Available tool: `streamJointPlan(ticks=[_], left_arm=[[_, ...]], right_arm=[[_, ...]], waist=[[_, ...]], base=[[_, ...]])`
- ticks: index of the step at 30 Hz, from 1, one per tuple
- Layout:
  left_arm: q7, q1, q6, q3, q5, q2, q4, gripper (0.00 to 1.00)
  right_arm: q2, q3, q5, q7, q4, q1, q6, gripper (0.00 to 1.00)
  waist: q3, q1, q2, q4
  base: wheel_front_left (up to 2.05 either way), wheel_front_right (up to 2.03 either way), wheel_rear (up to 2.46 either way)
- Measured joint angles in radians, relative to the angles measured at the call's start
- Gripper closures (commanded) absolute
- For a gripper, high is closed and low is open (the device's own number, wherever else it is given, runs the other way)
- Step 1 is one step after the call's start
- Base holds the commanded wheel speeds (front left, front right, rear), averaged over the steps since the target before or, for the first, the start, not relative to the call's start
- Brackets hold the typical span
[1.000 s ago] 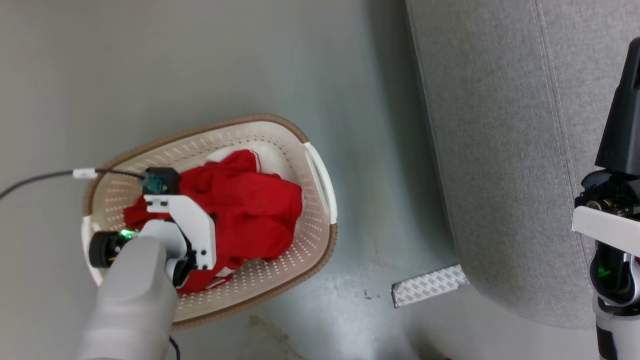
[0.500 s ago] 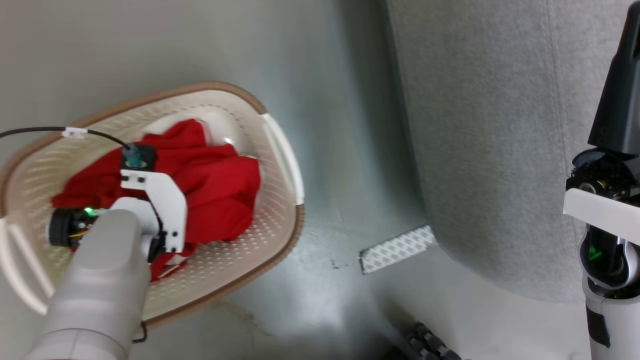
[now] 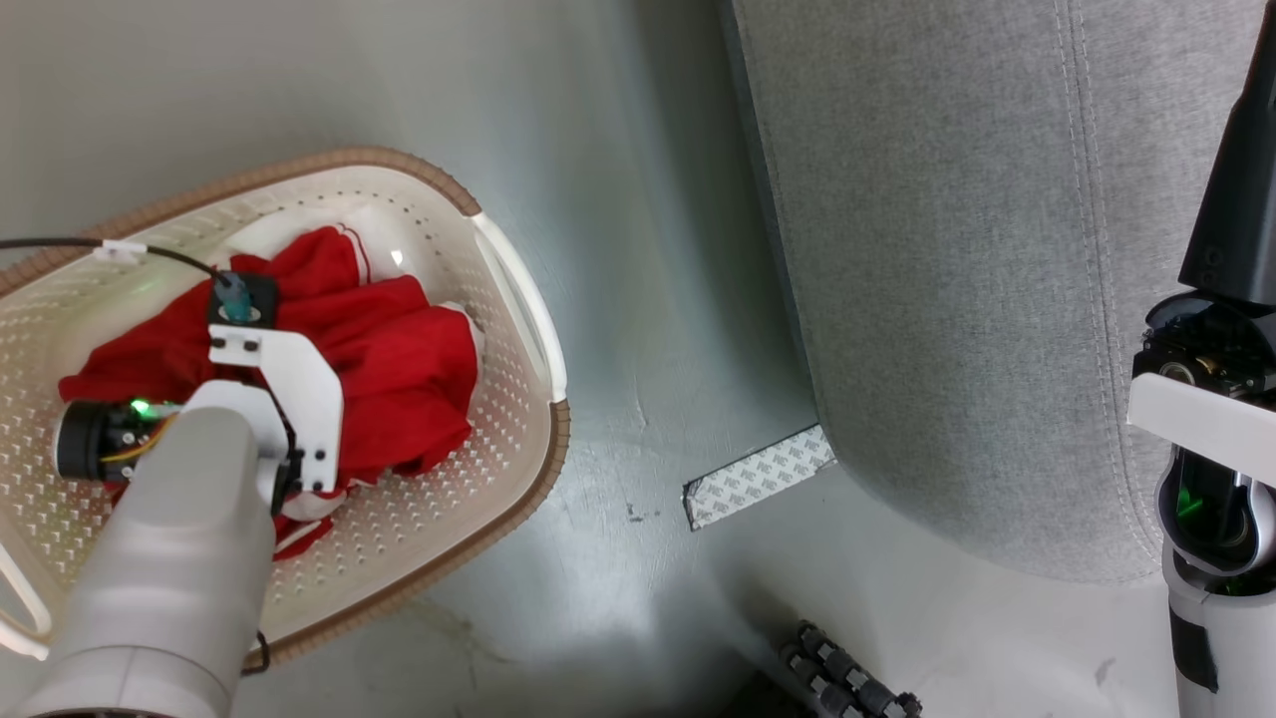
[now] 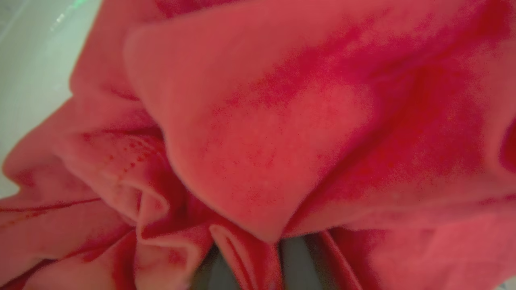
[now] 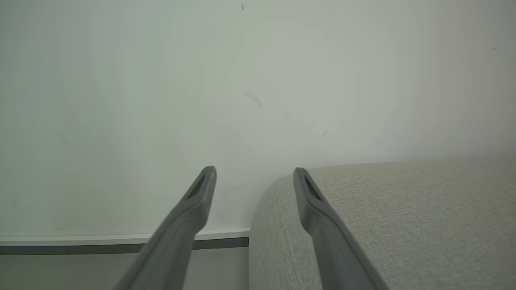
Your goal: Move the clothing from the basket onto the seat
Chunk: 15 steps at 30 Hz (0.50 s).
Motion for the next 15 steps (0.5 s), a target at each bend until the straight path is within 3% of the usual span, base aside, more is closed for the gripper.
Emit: streamJointPlan(ticks=[15], left_arm=[[-0.184, 0.107, -0.059, 0.001, -0.056, -0.086, 0.009, 1.00]], right_arm=[[-0.012, -0.033, -0.044, 0.000, 0.026, 0.055, 0.000, 0.00]], waist=[[-0.190, 0.0000, 0.0000, 0.059]], base=[[0.00, 0.00, 0.00]])
